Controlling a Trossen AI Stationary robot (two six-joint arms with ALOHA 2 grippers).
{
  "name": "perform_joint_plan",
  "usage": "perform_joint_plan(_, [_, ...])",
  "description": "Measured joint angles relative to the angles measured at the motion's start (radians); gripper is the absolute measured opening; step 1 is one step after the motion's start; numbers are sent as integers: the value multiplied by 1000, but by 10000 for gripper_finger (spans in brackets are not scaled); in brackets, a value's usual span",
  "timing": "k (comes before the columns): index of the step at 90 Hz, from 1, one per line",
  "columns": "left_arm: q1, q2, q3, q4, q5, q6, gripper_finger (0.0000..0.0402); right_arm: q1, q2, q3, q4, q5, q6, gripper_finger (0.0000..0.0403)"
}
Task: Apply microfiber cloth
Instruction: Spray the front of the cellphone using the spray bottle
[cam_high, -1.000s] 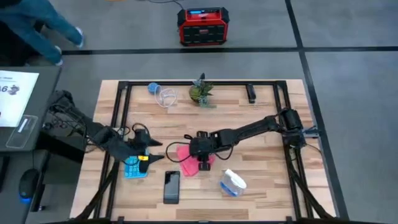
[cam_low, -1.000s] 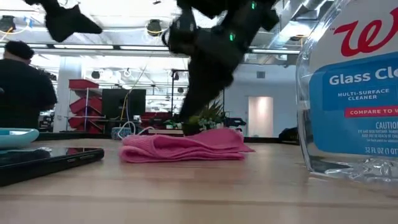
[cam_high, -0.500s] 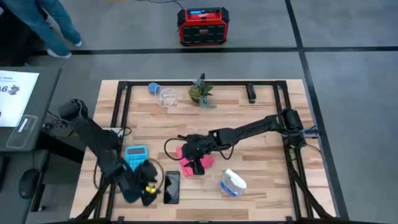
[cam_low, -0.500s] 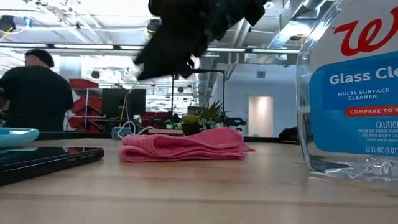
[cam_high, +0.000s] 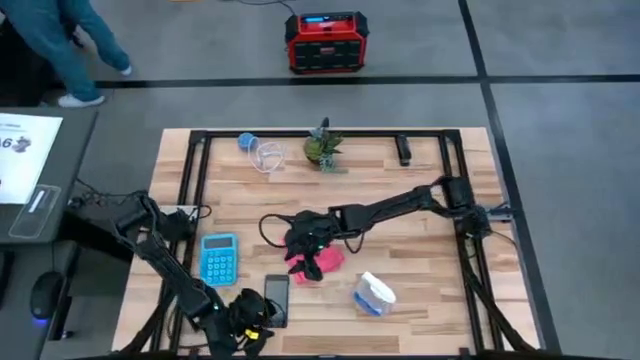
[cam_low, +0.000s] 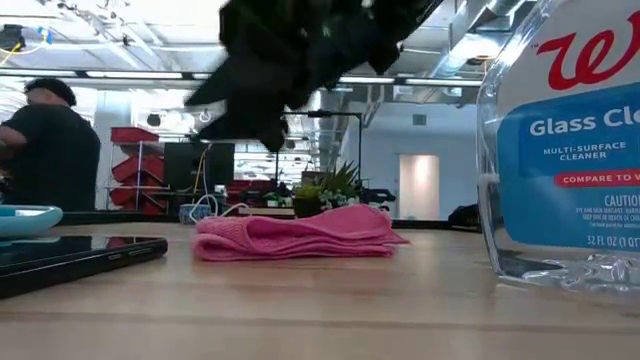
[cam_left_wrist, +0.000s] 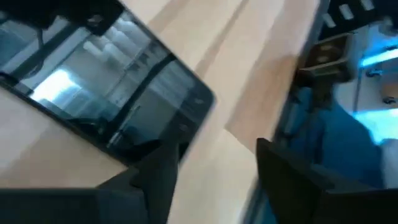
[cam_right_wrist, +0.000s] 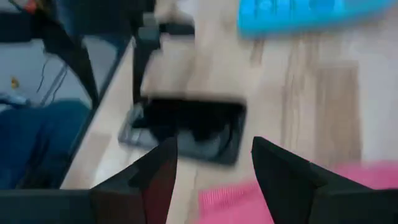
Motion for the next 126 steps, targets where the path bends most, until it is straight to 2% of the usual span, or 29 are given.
perform_joint_plan(11, [33,29,1,-45,-35,14,115,-13,87,85,-40,-57,20,196])
perform_joint_plan(32, [123,26,-32,-168,-168,13,65,-33,167,225,-215,-60,15,196])
perform_joint_plan(44, [133,11,-30,-190,-162,7,49,-59,163,246,-257,-55,16,196])
perform_joint_plan(68, [103,-22,-23,-245,-142,-149,35,-150,167,256,-312,-42,91,195])
perform_joint_plan(80, [79,-23,-22,-161,-91,-131,28,-179,206,252,-348,-107,93,195])
perform_joint_plan(99, [38,-29,-21,-96,-87,-153,15,-182,235,253,-353,-192,72,195])
perform_joint_plan(112, [45,-29,-21,-68,-83,-109,2,-171,235,253,-356,-194,67,195])
perform_joint_plan(126, [89,-29,-25,-62,-36,-26,0,-169,235,253,-358,-199,67,195])
